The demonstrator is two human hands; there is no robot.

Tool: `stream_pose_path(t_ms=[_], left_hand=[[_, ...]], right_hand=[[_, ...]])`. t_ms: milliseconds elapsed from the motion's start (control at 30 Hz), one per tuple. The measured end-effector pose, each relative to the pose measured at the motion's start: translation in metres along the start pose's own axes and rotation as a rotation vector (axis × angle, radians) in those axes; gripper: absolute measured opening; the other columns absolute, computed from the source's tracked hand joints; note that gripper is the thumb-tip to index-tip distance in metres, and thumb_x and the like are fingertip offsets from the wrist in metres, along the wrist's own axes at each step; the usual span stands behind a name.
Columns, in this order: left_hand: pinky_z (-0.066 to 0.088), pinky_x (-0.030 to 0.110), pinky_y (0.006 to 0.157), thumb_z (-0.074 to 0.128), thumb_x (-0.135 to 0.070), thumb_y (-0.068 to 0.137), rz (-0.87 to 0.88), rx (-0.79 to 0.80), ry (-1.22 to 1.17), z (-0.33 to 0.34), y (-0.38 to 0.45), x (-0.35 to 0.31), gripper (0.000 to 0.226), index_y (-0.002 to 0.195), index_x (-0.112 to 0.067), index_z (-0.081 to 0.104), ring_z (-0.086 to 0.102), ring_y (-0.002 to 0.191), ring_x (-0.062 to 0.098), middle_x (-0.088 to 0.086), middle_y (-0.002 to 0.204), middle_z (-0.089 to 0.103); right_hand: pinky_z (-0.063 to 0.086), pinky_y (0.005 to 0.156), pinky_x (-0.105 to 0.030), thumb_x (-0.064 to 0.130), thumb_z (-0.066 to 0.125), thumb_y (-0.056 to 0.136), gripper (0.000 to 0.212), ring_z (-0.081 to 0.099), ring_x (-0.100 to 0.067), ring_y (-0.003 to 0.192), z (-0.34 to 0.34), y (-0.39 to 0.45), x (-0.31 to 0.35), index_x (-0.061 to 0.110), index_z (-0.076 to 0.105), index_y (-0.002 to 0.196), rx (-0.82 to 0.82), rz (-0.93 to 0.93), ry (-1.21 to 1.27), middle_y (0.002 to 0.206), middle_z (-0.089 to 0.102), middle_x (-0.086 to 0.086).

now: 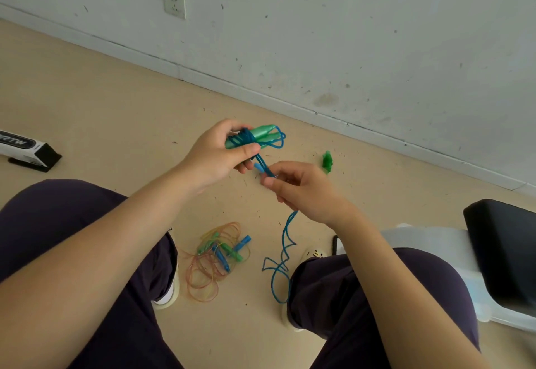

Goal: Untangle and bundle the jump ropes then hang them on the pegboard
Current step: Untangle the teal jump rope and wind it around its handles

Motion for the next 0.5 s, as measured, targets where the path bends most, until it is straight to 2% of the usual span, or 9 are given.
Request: stream_pose_path(t_ms=[67, 133, 233, 333, 433, 500], left_hand=[[0.052, 0.022, 0.055, 0.065, -0.003, 0.094, -0.009, 0.047, 0.093, 0.001, 0.000, 0.003, 0.031, 0.122, -0.010, 0.055, 0.066, 0.059, 0.011, 0.009, 0.090, 0.066], [0.053, 0.024, 0.056, 0.063, -0.002, 0.095, -0.019, 0.155, 0.174, 0.004, -0.001, 0.004, 0.032, 0.125, -0.008, 0.055, 0.066, 0.060, 0.012, 0.009, 0.086, 0.067], [0.052, 0.025, 0.056, 0.059, -0.001, 0.096, -0.043, 0.346, 0.211, 0.008, -0.004, 0.003, 0.029, 0.123, -0.012, 0.059, 0.067, 0.063, 0.015, 0.003, 0.083, 0.068], [0.051, 0.024, 0.058, 0.057, -0.002, 0.098, -0.078, 0.505, 0.206, 0.012, -0.009, 0.000, 0.029, 0.122, -0.017, 0.062, 0.069, 0.071, 0.017, -0.001, 0.085, 0.071], [0.049, 0.022, 0.060, 0.056, -0.004, 0.099, -0.088, 0.608, 0.200, 0.015, -0.014, -0.003, 0.030, 0.123, -0.023, 0.061, 0.069, 0.079, 0.016, 0.000, 0.094, 0.071], [0.047, 0.021, 0.060, 0.061, -0.004, 0.096, -0.104, 0.605, 0.176, 0.015, -0.015, -0.004, 0.029, 0.118, -0.023, 0.061, 0.068, 0.078, 0.015, -0.003, 0.091, 0.069]], right_hand=[[0.038, 0.053, -0.018, 0.018, 0.065, 0.094, 0.011, 0.046, -0.004, 0.054, -0.006, -0.001, 0.003, 0.011, 0.069, 0.087, -0.063, -0.059, -0.034, 0.060, 0.054, 0.006], [0.038, 0.058, -0.023, 0.016, 0.067, 0.093, 0.014, 0.045, -0.008, 0.061, -0.014, -0.002, 0.006, 0.006, 0.068, 0.084, -0.118, -0.114, -0.091, 0.067, 0.056, -0.009], [0.039, 0.064, -0.018, 0.015, 0.070, 0.090, 0.008, 0.049, -0.005, 0.067, -0.023, -0.005, 0.009, 0.011, 0.070, 0.083, -0.200, -0.151, -0.177, 0.076, 0.058, -0.002], [0.040, 0.065, -0.021, 0.018, 0.075, 0.086, 0.012, 0.050, -0.007, 0.069, -0.025, -0.006, 0.010, 0.019, 0.068, 0.076, -0.261, -0.136, -0.178, 0.079, 0.058, -0.001], [0.040, 0.058, -0.021, 0.023, 0.079, 0.081, 0.019, 0.046, -0.004, 0.062, -0.027, -0.004, 0.007, 0.020, 0.063, 0.071, -0.292, -0.082, -0.119, 0.072, 0.056, 0.001], [0.036, 0.053, -0.018, 0.024, 0.080, 0.081, 0.021, 0.042, -0.004, 0.054, -0.025, -0.004, 0.005, 0.017, 0.063, 0.070, -0.277, -0.058, -0.061, 0.063, 0.052, 0.004]])
Point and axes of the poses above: each hand's wrist, its own y-axis towards the middle knuckle, its own z-axis out of the palm, x = y × z, the point moved 2 cm from there along y, towards the middle knuckle
